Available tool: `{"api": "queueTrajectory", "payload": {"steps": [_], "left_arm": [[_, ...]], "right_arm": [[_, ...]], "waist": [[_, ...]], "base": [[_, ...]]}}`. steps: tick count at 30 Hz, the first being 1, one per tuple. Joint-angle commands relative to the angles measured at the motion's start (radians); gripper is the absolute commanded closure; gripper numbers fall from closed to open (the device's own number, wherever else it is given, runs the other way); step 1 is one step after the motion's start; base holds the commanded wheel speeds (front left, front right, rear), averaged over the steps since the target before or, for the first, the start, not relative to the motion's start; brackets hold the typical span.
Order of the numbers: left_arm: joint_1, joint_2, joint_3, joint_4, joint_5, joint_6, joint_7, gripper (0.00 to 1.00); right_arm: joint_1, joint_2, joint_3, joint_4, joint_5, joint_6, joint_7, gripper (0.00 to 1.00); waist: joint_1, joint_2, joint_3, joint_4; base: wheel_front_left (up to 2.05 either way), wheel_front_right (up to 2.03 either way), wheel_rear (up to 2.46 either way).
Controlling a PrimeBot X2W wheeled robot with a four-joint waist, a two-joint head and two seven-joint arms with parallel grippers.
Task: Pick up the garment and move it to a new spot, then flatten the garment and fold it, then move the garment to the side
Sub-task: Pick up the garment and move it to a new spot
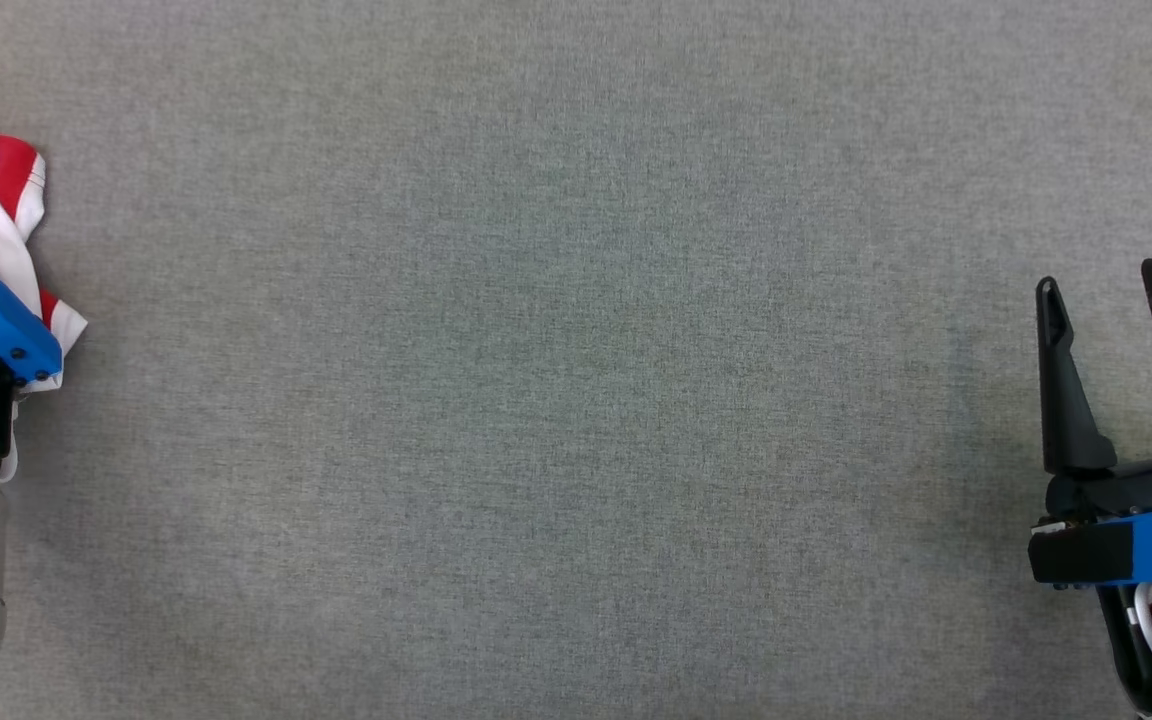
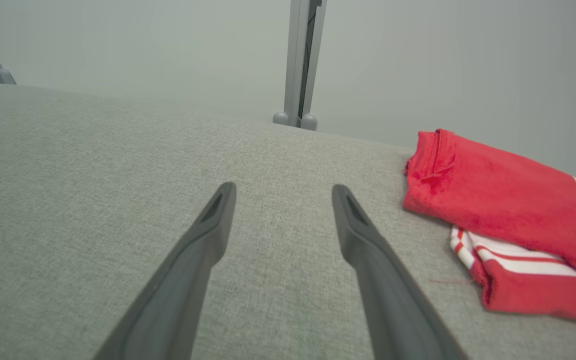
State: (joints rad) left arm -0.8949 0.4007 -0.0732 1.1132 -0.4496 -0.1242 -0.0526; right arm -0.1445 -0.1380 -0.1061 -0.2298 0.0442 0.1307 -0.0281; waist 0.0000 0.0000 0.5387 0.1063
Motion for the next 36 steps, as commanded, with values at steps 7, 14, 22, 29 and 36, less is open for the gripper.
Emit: {"api": "queueTrajectory", "payload": {"steps": [7, 14, 22, 29, 36], "left_arm": [[-0.034, 0.044, -0.078, -0.072, 0.005, -0.006, -0.162, 1.00], [-0.068, 0.050, -0.128, -0.219, 0.029, -0.006, -0.204, 1.00], [-0.085, -0.013, -0.213, -0.600, 0.048, -0.006, -0.165, 1.00], [-0.100, -0.069, -0.288, -0.832, 0.064, 0.005, -0.057, 1.00], [-0.083, -0.162, -0.381, -0.926, 0.054, 0.009, 0.005, 1.00]], "right_arm": [[0.006, 0.025, 0.017, 0.067, 0.022, 0.000, -0.035, 0.00], [0.021, 0.048, 0.034, 0.135, 0.037, 0.000, -0.072, 0.00], [0.036, 0.076, 0.054, 0.233, 0.066, 0.000, -0.130, 0.00], [0.034, 0.085, 0.071, 0.282, 0.086, 0.000, -0.161, 0.00], [0.026, 0.087, 0.084, 0.326, 0.106, 0.000, -0.188, 0.00]], "waist": [[0.0000, 0.0000, -0.095, -0.012], [0.0000, 0.0000, -0.174, -0.034], [0.0000, 0.0000, -0.275, -0.125], [0.0000, 0.0000, -0.309, -0.214], [0.0000, 0.0000, -0.314, -0.291]], "base": [[0.00, 0.00, 0.00], [0.00, 0.00, 0.00], [0.00, 0.00, 0.00], [0.00, 0.00, 0.00], [0.00, 0.00, 0.00]]}}
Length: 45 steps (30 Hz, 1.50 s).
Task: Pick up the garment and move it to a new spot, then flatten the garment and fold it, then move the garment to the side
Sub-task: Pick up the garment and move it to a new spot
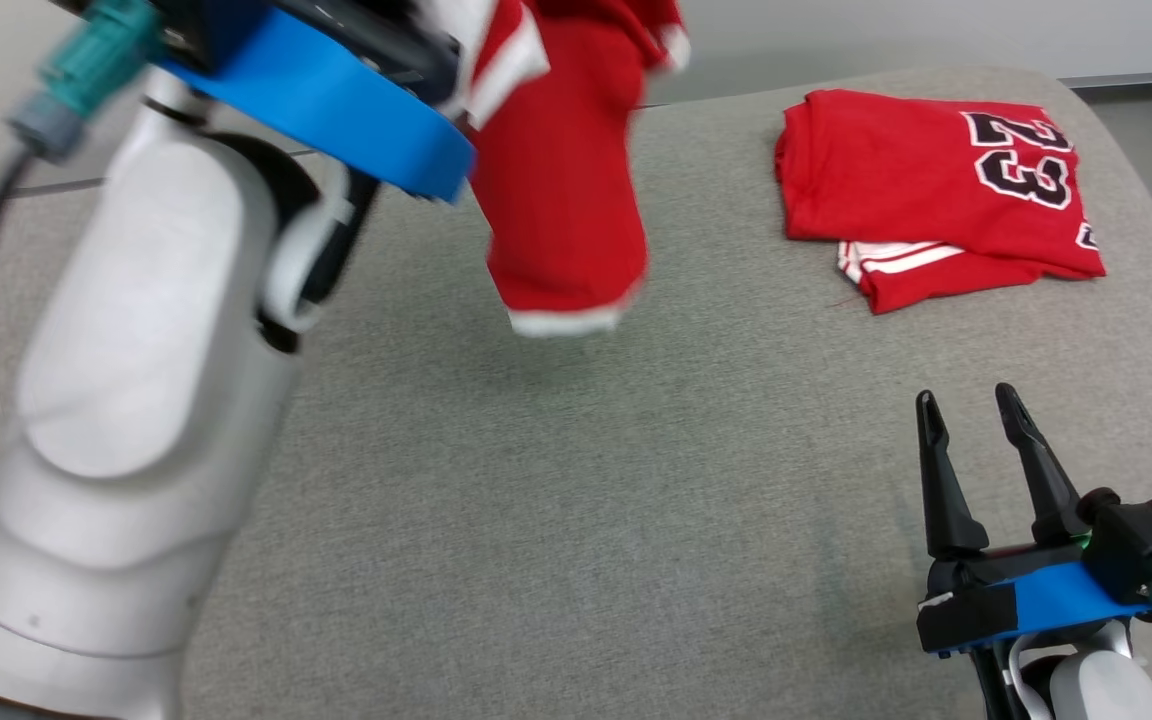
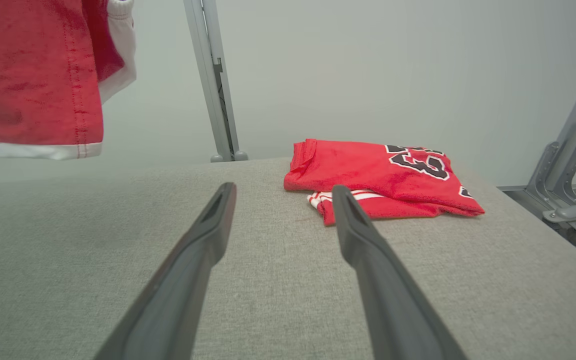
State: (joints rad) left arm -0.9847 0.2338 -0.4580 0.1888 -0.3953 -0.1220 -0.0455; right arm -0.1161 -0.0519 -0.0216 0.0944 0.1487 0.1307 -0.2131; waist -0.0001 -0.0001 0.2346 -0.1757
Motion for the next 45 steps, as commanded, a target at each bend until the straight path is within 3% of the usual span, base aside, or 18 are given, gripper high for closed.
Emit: {"api": "queueTrajectory", "payload": {"steps": [1, 8, 18, 19, 20, 21, 29, 45], "left_arm": [[0.024, -0.007, -0.010, 0.000, -0.001, 0.006, 0.000, 1.00], [0.204, -0.049, -0.104, 0.089, -0.008, 0.013, -0.015, 1.00], [0.459, -0.083, -0.174, 0.323, -0.032, 0.033, -0.103, 1.00], [0.469, -0.090, -0.179, 0.338, -0.034, 0.032, -0.114, 0.88], [0.473, -0.095, -0.185, 0.350, -0.032, 0.030, -0.125, 0.54], [0.475, -0.098, -0.187, 0.359, -0.030, 0.029, -0.136, 0.00], [0.447, -0.085, -0.129, 0.316, -0.025, 0.074, -0.208, 0.00], [0.717, 0.140, 0.178, 0.021, -0.033, 0.233, -0.220, 0.00]], "right_arm": [[-0.003, 0.001, 0.003, 0.006, 0.006, 0.000, -0.008, 0.00], [-0.010, 0.001, 0.006, 0.033, 0.022, 0.000, -0.026, 0.00], [-0.022, 0.001, 0.025, 0.063, 0.038, 0.000, -0.039, 0.00], [-0.021, 0.001, 0.027, 0.067, 0.038, 0.000, -0.041, 0.00], [-0.019, 0.001, 0.027, 0.070, 0.036, 0.000, -0.042, 0.00], [-0.018, 0.001, 0.026, 0.073, 0.036, 0.000, -0.043, 0.00], [0.001, 0.001, 0.016, 0.093, 0.032, 0.000, -0.047, 0.00], [0.061, 0.000, -0.032, 0.086, 0.017, 0.000, -0.036, 0.00]], "waist": [[0.0001, 0.0001, -0.009, -0.016], [0.0001, 0.0001, -0.009, -0.025], [0.0001, 0.0001, -0.001, 0.004], [0.0001, 0.0001, -0.002, 0.007], [0.0001, 0.0001, -0.005, 0.012], [0.0001, 0.0001, -0.008, 0.016], [0.0001, 0.0001, -0.067, 0.063], [0.0001, 0.0001, -0.155, 0.196]], "base": [[0.00, 0.00, 0.00], [0.00, 0.00, 0.00], [0.00, 0.00, 0.00], [0.00, 0.00, 0.00], [0.00, 0.00, 0.00], [0.00, 0.00, 0.00], [0.00, 0.00, 0.00], [0.00, 0.00, 0.00]]}}
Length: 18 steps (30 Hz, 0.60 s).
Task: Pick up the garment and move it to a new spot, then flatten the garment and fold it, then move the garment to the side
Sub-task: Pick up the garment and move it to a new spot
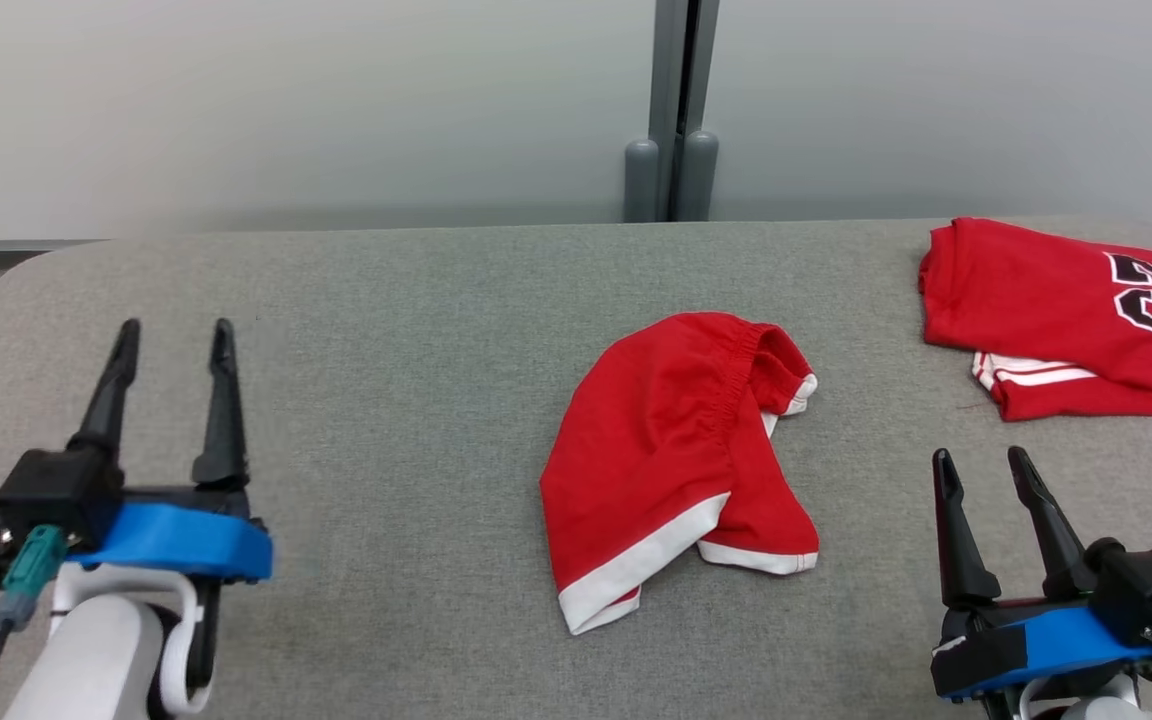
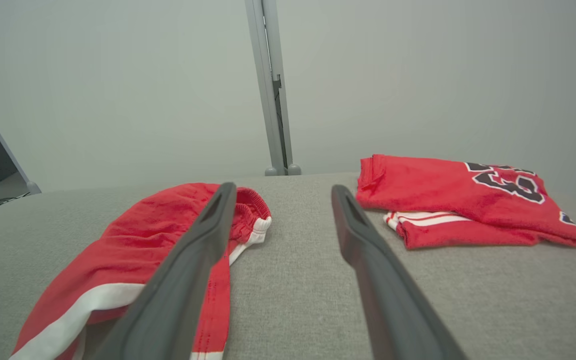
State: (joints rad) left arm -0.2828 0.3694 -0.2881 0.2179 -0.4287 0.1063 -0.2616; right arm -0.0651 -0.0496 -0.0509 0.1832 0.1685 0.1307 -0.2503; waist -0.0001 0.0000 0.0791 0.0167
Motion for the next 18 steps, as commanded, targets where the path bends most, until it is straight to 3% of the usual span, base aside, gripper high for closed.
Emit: {"api": "queueTrajectory", "payload": {"steps": [1, 8, 18], "left_arm": [[0.042, 0.015, 0.025, -0.024, -0.002, 0.013, -0.004, 0.00], [0.216, 0.057, 0.126, -0.118, -0.021, 0.047, -0.004, 0.00], [0.344, 0.063, 0.129, -0.159, -0.011, 0.069, -0.002, 0.00]], "right_arm": [[0.012, -0.002, -0.005, -0.003, -0.003, 0.000, 0.003, 0.00], [0.033, -0.002, -0.013, -0.011, -0.007, 0.000, 0.015, 0.00], [0.071, -0.002, -0.025, -0.017, -0.001, 0.000, 0.028, 0.00]], "waist": [[0.0001, 0.0000, -0.004, 0.010], [0.0001, 0.0000, -0.025, 0.044], [0.0001, 0.0000, -0.057, 0.079]], "base": [[0.00, 0.00, 0.00], [0.00, 0.00, 0.00], [0.00, 0.00, 0.00]]}}
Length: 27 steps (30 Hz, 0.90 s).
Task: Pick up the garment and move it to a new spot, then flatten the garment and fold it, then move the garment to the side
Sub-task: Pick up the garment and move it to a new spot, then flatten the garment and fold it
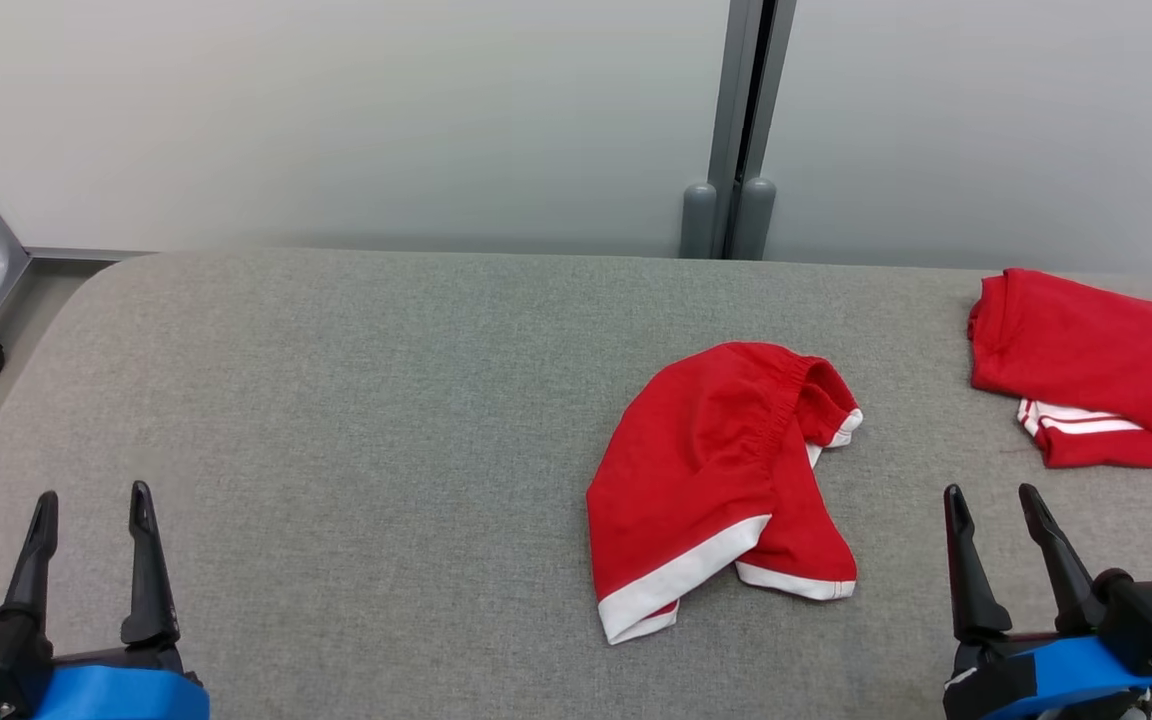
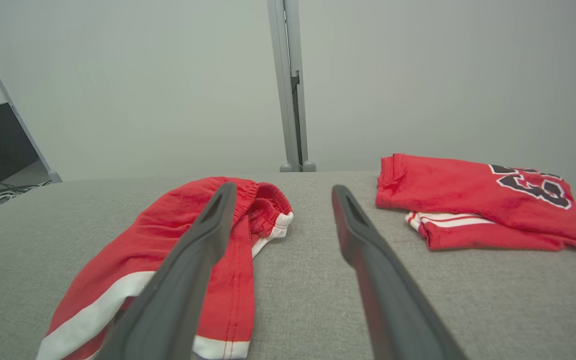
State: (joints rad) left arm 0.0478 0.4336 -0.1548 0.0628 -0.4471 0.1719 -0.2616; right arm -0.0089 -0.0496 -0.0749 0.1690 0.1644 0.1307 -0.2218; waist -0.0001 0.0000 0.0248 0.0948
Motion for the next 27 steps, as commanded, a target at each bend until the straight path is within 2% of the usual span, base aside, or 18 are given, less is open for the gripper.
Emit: {"api": "queueTrajectory", "payload": {"steps": [1, 27], "left_arm": [[0.017, -0.003, -0.007, -0.005, 0.007, 0.004, 0.001, 0.00], [0.051, -0.001, -0.010, -0.042, -0.011, 0.022, 0.011, 0.00]], "right_arm": [[0.020, -0.002, -0.002, -0.003, 0.005, 0.000, 0.000, 0.00], [0.075, -0.002, -0.011, -0.043, 0.014, 0.000, 0.036, 0.00]], "waist": [[0.0001, 0.0000, -0.006, 0.003], [0.0001, 0.0000, -0.038, 0.004]], "base": [[0.00, 0.00, 0.00], [0.00, 0.00, 0.00]]}}
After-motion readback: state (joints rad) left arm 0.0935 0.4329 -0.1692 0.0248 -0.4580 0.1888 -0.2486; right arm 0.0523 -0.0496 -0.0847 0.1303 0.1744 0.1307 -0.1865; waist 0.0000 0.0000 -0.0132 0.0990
